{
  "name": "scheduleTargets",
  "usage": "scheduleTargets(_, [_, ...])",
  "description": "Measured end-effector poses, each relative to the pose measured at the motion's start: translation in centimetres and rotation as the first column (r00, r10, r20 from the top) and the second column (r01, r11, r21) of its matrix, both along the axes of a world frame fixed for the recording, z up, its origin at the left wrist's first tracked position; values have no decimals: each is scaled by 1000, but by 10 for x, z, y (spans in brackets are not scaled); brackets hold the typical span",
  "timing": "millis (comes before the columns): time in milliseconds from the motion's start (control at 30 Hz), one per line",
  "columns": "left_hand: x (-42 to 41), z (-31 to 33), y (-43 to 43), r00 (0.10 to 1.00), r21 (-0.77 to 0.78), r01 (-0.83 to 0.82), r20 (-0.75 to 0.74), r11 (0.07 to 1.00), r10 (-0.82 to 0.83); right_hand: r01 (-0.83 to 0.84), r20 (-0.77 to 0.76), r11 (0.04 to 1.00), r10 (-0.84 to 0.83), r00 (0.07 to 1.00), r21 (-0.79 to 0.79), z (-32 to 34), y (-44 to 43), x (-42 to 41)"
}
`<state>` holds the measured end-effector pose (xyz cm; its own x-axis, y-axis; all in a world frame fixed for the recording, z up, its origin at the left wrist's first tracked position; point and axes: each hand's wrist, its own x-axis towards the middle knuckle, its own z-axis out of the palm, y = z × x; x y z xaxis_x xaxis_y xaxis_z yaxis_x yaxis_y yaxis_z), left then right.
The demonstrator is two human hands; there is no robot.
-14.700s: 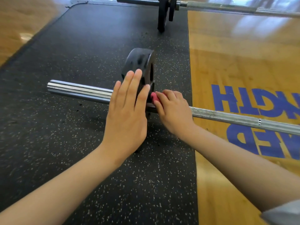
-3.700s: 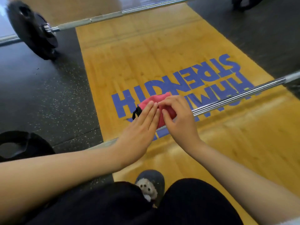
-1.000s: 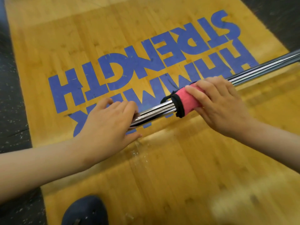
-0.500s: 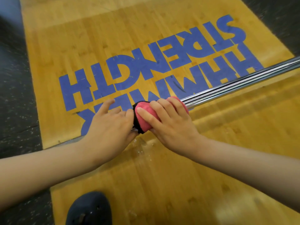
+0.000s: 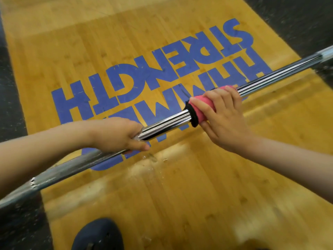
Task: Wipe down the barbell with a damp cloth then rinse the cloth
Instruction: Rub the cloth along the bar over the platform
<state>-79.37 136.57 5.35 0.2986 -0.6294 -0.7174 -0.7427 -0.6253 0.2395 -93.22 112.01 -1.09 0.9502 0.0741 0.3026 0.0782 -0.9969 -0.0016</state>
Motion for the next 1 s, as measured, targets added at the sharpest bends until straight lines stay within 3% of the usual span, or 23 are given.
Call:
scheduleTargets(67, [3,0,3,980,-24,-126,-160,992,120,-56,27,998,55,998,16,-1,21,4])
scheduleTargets(133, [-7,-2,7,972,-102,-195,-153,976,178,-124,77,992,122,989,14,-6,52,10])
scheduleTargets(200, [-22,-7,14,984,-231,-128,91,964,153,-154,117,988,152,981,6,-14,89,14])
scheduleTargets(300, [-39,-13,24,894,-291,-22,423,957,150,-169,157,986,168,973,-7,-19,115,17])
scheduleTargets(467, [-50,-12,16,817,-239,30,565,971,114,-292,183,952,304,935,-89,-14,83,21])
scheduleTargets(567, [-51,-11,4,809,-213,47,581,976,88,-271,164,960,279,946,-71,-9,52,17])
scheduleTargets(667, [-45,-13,0,790,-292,149,609,945,64,-200,98,974,211,973,-107,-5,3,9])
scheduleTargets(800, [-40,-6,-4,858,-185,81,513,979,26,-113,59,985,121,991,-130,-2,-35,-1])
scheduleTargets(900, [-30,-3,-7,920,-111,58,392,992,-10,-15,54,999,18,998,-45,-3,-17,-3])
scheduleTargets(1000, [-9,-4,-7,995,-52,-89,-53,995,86,44,58,999,-45,997,13,-6,6,-3])
